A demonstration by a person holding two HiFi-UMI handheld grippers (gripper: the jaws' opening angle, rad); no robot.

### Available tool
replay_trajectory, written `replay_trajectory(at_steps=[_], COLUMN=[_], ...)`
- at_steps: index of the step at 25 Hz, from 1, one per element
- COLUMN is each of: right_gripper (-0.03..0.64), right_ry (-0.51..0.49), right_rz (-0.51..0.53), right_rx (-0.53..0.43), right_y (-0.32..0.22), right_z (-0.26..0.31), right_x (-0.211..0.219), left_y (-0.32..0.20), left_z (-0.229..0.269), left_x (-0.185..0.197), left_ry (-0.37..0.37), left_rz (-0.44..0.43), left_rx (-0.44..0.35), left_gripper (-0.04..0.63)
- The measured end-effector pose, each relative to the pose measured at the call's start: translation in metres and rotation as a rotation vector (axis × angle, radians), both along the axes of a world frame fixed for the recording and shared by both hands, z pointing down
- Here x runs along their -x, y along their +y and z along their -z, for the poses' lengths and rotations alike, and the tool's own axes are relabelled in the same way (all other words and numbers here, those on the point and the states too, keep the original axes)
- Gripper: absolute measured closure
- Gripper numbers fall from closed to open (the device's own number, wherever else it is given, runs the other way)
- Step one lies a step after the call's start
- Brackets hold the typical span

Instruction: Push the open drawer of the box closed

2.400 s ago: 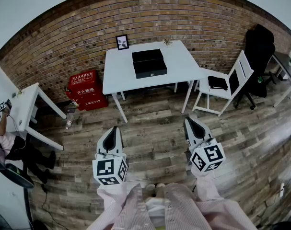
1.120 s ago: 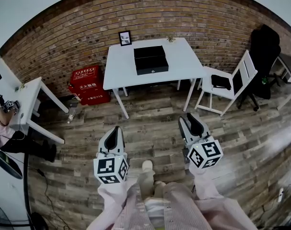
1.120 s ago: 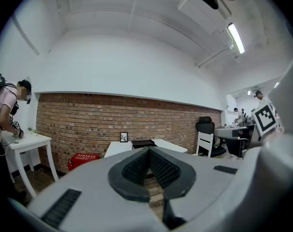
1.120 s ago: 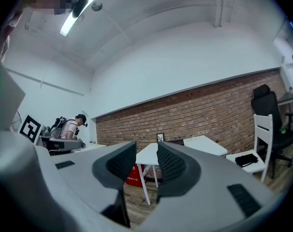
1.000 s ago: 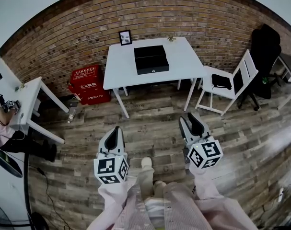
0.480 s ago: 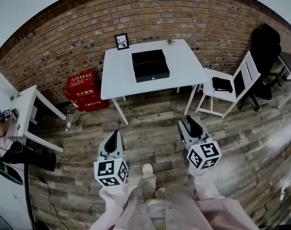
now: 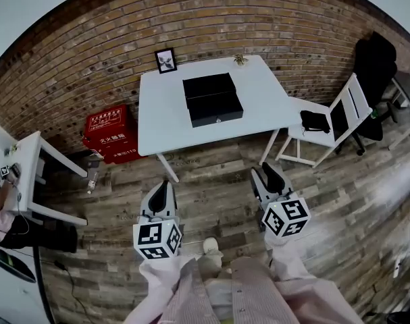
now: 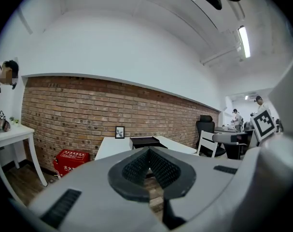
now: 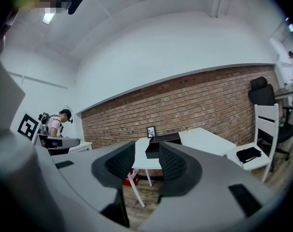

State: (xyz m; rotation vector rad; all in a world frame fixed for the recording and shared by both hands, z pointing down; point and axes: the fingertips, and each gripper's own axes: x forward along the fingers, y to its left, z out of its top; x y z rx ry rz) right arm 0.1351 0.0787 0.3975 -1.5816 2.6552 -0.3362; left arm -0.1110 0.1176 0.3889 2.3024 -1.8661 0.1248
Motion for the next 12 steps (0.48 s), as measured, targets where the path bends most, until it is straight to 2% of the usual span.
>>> replay_trajectory(at_steps=[12], right_gripper=[0.48], right_ry=[-0.032], right_rz=[-0.063], right_rx=[0.063], right_y=[-0.062], right_z=[-0.017], right_x=[0.026], left_y=[-0.071], left_z=[-0.015], left_x=[0.032], left_ry=[0.014], left_rz=[-0.033], left_rx=[0.034], left_gripper=[0.6])
